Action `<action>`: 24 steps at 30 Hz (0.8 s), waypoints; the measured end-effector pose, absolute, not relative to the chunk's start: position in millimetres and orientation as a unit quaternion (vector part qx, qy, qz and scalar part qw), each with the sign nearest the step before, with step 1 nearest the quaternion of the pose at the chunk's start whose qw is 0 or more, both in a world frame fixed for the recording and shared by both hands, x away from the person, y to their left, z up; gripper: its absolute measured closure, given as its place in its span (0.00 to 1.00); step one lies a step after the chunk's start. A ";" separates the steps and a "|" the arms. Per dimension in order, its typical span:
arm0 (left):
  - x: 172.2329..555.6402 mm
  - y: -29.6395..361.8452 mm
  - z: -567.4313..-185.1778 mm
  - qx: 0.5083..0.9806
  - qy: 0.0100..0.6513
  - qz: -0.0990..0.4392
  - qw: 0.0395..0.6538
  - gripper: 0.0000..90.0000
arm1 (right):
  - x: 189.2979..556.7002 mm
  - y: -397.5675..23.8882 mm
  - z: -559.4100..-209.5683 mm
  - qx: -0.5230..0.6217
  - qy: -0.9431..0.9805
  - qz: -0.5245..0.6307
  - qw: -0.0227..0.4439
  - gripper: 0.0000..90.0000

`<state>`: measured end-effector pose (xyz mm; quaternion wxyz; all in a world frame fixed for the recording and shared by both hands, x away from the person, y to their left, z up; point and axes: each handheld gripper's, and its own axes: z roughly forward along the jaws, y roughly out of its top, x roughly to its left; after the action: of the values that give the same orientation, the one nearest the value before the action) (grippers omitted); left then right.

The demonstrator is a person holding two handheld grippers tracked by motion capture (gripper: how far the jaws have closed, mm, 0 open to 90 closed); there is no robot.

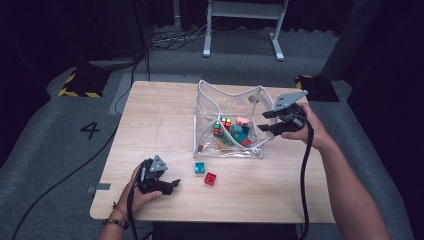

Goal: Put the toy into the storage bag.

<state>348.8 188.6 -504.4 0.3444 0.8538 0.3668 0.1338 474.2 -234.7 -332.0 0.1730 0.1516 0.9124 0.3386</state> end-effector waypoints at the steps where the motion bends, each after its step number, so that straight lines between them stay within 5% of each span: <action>1: 348.7 188.5 -504.4 0.854 0.367 0.134 0.345 0.17 | 471.6 -236.5 -330.5 0.156 0.906 0.354 0.172 0.53; 9: 348.7 188.6 -504.4 0.854 0.367 0.134 0.344 0.17 | 447.3 -252.9 -317.5 0.194 0.852 0.443 0.201 0.38; 24: 348.5 188.5 -504.2 0.854 0.367 0.134 0.344 0.17 | 394.0 -280.3 -335.1 0.200 0.812 0.507 0.209 0.35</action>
<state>348.5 188.5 -504.2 0.3435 0.8539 0.3672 0.1341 394.0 -280.3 -335.1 0.2093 0.2002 0.8119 0.5068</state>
